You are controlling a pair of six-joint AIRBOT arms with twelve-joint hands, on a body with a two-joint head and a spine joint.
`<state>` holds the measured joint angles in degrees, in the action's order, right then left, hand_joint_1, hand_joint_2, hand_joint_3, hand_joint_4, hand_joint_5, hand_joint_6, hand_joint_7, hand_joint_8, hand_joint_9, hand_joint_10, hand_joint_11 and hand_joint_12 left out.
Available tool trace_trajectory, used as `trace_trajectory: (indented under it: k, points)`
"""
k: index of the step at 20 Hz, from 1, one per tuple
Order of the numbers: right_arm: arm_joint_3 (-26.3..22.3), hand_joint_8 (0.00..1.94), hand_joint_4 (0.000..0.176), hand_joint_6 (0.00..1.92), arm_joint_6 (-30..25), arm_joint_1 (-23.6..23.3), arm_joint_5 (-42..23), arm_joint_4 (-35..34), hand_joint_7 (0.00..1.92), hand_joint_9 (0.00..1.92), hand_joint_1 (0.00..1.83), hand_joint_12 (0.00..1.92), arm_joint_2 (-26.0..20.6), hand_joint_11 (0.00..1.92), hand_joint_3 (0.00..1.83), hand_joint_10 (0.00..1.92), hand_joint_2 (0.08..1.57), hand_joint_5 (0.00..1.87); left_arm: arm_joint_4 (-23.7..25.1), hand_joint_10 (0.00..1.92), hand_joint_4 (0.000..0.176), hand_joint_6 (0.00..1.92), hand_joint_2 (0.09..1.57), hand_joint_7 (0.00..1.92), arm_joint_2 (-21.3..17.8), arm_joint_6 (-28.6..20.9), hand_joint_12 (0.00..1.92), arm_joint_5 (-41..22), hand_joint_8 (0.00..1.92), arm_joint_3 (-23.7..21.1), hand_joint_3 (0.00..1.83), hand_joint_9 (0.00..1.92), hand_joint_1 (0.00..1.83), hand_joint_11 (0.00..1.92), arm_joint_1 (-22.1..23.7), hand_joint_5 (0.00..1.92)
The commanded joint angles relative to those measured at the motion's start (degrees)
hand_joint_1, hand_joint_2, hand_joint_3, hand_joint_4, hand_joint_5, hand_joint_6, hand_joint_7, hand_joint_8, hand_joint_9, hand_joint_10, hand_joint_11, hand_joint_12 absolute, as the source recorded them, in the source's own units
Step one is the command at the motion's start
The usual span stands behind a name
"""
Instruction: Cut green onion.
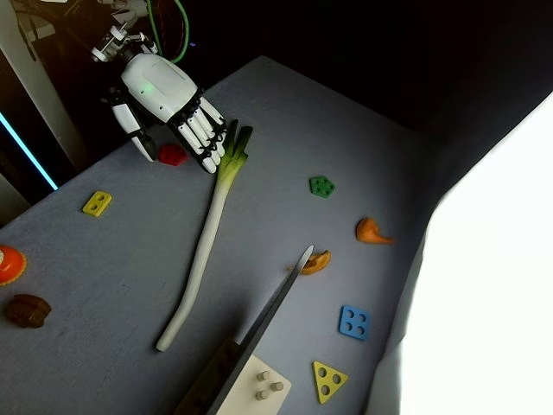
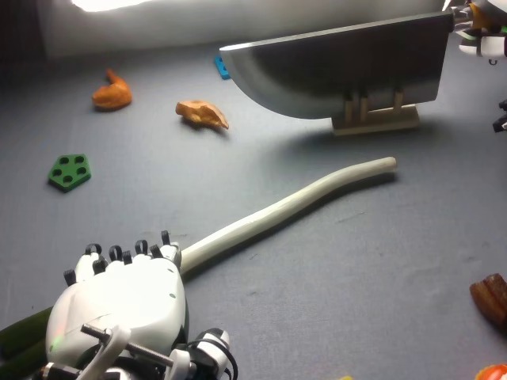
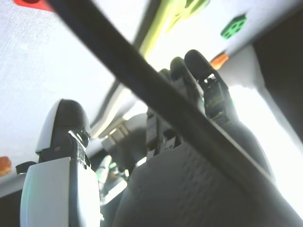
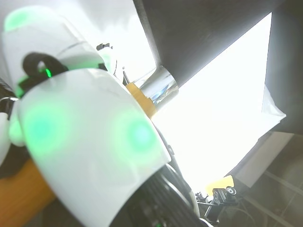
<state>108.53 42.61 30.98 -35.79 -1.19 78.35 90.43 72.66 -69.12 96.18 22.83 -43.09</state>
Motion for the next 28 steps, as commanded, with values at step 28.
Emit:
trace_trajectory:
  k: [28]
  points:
    - [0.4, 1.94, 0.176, 1.92, 4.9, 0.3, -19.4, -9.4, 1.55, 1.62, 1.57, 1.92, -0.5, 1.70, 0.65, 1.92, 0.90, 1.47, 8.6, 0.03, 0.014, 0.00, 1.19, 0.38, 2.6, -5.3, 1.10, 3.9, 0.00, 3.5, 0.01, 0.38, 0.76, 0.00, -4.1, 0.27]
